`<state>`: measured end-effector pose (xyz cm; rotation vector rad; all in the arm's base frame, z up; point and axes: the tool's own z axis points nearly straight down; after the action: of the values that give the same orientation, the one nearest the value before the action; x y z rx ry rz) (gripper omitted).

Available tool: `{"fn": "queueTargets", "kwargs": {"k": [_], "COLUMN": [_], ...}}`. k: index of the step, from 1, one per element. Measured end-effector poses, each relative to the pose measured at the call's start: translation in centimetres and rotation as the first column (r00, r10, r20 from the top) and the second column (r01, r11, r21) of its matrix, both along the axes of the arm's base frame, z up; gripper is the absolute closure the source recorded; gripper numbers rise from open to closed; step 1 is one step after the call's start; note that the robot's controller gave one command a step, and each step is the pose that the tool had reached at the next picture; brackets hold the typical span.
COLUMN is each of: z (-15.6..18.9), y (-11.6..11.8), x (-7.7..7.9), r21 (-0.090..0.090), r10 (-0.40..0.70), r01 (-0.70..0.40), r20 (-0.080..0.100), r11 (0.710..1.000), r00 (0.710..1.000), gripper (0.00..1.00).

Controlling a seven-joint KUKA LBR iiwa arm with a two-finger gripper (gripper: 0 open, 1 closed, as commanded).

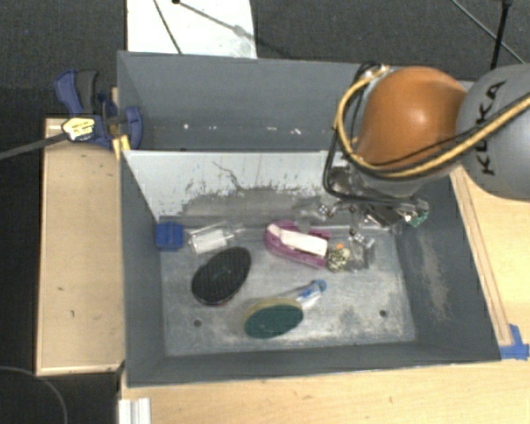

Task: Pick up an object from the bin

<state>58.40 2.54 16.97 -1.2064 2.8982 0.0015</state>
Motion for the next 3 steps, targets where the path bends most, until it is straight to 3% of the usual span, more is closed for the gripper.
{"fn": "queueTargets", "kwargs": {"k": [1,2,3], "z": [-8.1,-10.0,-9.9], "y": [2.3,-0.1,0.0], "x": [-4.6,-4.2,-4.2], "r21": [0.0,-0.002,-0.001], "r10": [-0.132,-0.088,-0.085], "r01": [0.132,0.088,0.085], "r20": [-0.008,-0.002,0.0], "r11": [0.991,0.996,0.996], "r00": [0.991,0.996,0.996], "gripper": [0.0,0.0,1.0]}}
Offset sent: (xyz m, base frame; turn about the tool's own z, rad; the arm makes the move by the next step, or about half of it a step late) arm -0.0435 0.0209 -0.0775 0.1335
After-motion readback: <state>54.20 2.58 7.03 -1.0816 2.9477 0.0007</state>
